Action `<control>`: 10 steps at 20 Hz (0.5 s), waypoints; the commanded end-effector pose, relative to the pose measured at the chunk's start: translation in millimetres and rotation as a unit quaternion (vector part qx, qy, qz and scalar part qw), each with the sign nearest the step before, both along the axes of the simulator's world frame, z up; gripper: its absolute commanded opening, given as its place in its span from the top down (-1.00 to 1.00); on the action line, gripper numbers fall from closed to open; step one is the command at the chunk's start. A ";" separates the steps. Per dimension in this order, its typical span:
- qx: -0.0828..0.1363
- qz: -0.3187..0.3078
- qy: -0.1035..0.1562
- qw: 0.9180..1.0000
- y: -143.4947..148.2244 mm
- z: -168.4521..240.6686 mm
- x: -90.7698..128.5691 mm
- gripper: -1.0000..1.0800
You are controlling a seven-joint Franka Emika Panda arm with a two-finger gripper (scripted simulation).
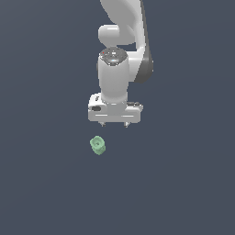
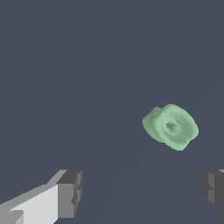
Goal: Pick up the object and move it to a goal position.
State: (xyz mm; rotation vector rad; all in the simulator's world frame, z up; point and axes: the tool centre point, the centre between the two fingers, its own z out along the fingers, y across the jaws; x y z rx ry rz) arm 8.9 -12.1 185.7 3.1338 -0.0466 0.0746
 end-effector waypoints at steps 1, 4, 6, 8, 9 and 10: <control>0.000 0.000 0.000 1.000 0.0 0.0 0.0 -0.92; 0.002 0.001 -0.003 1.000 1.7 4.6 1.8 -0.92; 0.006 0.001 -0.007 1.000 4.7 12.6 4.8 -0.92; 0.010 0.000 -0.012 1.000 7.8 20.4 7.2 -0.92; 0.012 -0.001 -0.013 1.000 9.0 23.0 7.9 -0.92; 0.013 -0.002 -0.014 1.000 9.8 24.7 8.2 -0.92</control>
